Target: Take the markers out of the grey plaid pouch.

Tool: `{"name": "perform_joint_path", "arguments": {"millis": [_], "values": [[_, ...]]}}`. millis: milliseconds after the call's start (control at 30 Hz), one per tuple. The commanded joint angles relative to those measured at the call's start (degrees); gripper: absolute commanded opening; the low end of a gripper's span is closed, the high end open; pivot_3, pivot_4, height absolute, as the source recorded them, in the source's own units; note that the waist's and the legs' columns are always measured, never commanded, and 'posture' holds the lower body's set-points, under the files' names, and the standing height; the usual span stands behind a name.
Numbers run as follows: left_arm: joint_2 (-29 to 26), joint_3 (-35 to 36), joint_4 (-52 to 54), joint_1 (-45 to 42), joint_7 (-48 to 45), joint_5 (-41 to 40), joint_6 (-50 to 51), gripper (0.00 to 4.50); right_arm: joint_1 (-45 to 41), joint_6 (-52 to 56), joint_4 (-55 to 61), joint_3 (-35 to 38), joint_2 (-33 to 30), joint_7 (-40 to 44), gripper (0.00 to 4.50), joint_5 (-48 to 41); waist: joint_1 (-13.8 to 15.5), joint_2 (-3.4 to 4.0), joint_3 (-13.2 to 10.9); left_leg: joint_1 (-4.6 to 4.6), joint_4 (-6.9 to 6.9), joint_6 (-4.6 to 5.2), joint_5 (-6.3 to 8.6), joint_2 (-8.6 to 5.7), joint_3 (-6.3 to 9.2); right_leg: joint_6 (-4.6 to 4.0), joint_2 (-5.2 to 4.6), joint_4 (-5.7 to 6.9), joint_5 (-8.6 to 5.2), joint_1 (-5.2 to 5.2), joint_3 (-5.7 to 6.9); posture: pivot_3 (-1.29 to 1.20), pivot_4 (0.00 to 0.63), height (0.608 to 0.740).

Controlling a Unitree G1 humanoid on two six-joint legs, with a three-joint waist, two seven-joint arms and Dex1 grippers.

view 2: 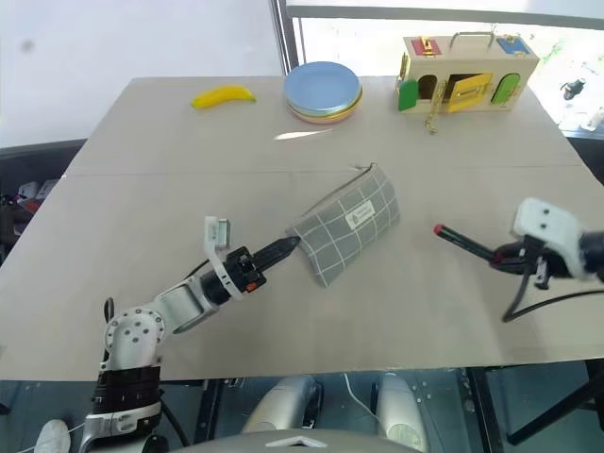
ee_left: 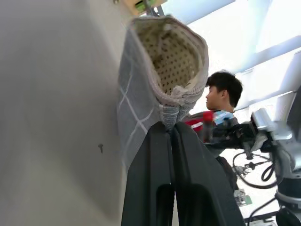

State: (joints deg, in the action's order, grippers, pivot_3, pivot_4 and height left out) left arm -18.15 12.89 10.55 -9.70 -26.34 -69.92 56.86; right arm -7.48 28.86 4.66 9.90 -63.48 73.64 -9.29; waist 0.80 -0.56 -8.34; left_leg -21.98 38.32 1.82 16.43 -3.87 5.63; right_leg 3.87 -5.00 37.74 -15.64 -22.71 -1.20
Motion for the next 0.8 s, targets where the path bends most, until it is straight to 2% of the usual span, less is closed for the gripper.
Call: {"name": "perform_joint_path", "arguments": {"millis": [33,100,133,300,467,633,800], "values": [[-1.1,-0.8,4.7,-1.3,-1.6,0.0,-0.9,0.0,-0.9,-1.0,-3.7,-2.6,2.4,-6.8,0.33,3.3,-0.1,0.07,0.0,0.02,0.0,0.0,0.0,-0.01,-0.04,0.0,0.01,0.04,0.0,-0.02,-0.04,0.0,0.15,0.74],[-2.0,-1.3,6.2,-1.6,-2.1,0.7,-1.0,0.0,-2.6,-1.7,-5.8,-4.0,4.6,-9.2,0.33,3.6,-0.3,0.07,0.0,0.03,-0.01,0.0,0.0,0.02,-0.05,0.0,0.06,0.05,0.0,-0.04,-0.06,0.0,0.15,0.74],[-2.5,-1.4,6.9,-1.7,-2.4,1.0,-1.1,0.0,-2.9,-2.0,-6.1,-4.6,4.8,-9.3,1.34,3.8,-0.3,0.08,0.0,0.06,-0.02,-0.01,0.0,0.03,-0.1,0.0,0.08,0.07,0.0,-0.04,-0.1,0.0,0.15,0.74],[-8.3,-2.2,10.1,-2.3,-6.8,6.5,-4.2,0.0,-3.6,2.1,-2.4,-3.6,2.9,-5.9,3.48,-0.2,-0.2,0.08,0.0,0.06,-0.03,0.0,0.0,0.05,-0.11,0.0,0.1,0.06,0.0,-0.05,-0.11,0.0,0.15,0.74],[-12.8,-4.2,11.1,-2.6,-13.2,13.0,-9.3,0.0,-7.3,7.1,2.7,-1.0,0.5,-3.3,3.48,-6.6,-0.2,0.15,-0.1,0.03,-0.03,0.01,0.0,0.04,-0.11,0.0,0.08,0.0,0.0,-0.04,-0.1,0.0,0.15,0.74],[-18.7,-13.0,12.9,1.0,-21.6,26.0,-18.1,0.0,-15.3,11.4,8.4,-0.7,-0.5,-2.7,3.48,-12.7,-0.2,0.18,-0.1,0.02,-0.15,0.01,0.01,0.05,-0.09,0.0,0.08,-0.11,0.0,-0.05,-0.08,0.0,0.15,0.74],[-15.9,-15.3,11.8,2.5,-22.2,27.4,-19.8,0.0,-25.6,12.9,12.7,-7.5,1.7,-3.1,3.48,-14.2,-0.1,0.22,-0.2,-0.04,-0.17,0.04,0.03,0.06,-0.01,0.0,0.03,-0.18,0.0,-0.09,0.0,0.0,0.15,0.74]]}}
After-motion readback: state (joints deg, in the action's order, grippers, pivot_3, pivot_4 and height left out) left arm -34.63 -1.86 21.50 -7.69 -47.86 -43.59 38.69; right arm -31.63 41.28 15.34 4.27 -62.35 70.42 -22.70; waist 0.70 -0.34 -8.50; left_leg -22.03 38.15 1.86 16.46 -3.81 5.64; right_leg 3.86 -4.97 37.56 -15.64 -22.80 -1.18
